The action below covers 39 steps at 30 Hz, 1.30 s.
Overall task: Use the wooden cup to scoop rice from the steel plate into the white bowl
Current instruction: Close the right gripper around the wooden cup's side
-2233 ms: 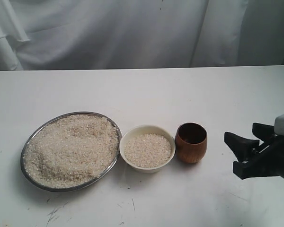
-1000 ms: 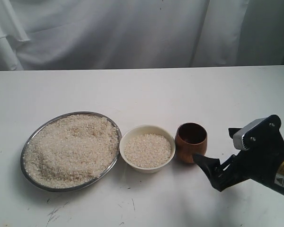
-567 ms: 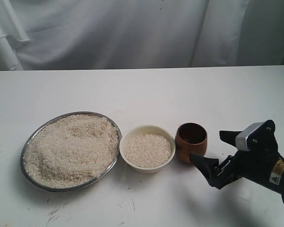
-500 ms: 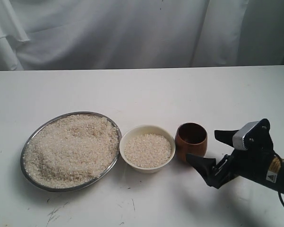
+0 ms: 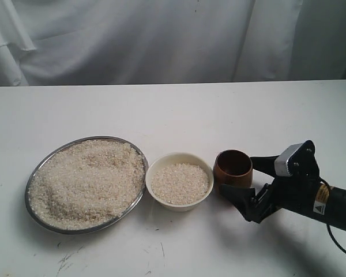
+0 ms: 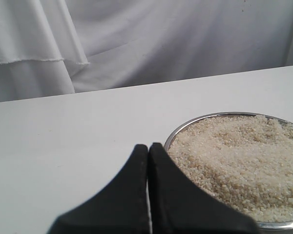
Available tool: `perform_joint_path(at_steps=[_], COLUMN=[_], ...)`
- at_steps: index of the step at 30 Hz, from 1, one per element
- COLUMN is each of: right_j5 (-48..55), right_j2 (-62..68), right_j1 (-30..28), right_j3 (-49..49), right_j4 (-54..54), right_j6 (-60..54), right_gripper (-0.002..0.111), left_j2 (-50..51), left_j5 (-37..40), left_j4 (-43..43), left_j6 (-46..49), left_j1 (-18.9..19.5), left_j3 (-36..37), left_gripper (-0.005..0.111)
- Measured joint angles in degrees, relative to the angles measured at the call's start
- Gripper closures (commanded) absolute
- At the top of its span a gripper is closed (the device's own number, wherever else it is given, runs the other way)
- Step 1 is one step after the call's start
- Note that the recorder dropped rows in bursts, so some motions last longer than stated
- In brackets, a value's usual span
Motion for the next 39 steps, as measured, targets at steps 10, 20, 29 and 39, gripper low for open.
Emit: perform_joint_path(at_steps=[10,20,29,39], right_j5=[1.72,3.57,6.68,6.45], right_j2=[0.0,0.0,0.0,0.0], right_j1=[0.0,0.0,0.0,0.0], right_j3=[-1.4,-3.96,-3.96,-3.96], right_j4=[-1.55,-5.96,-6.33,-6.33], right_j6=[1.39,5.33,10.28,10.22], right_gripper=[0.012,0.02,0.029,0.035], left_j2=[0.0,0.0,0.0,0.0], left_j5=[0.0,0.0,0.0,0.0], left_j4=[0.0,0.0,0.0,0.0], left_j6=[0.0,0.0,0.0,0.0], left_j1=[0.0,0.0,0.0,0.0], left_j3=[0.0,0.0,0.0,0.0], left_gripper=[0.107,0.107,0.107,0.107])
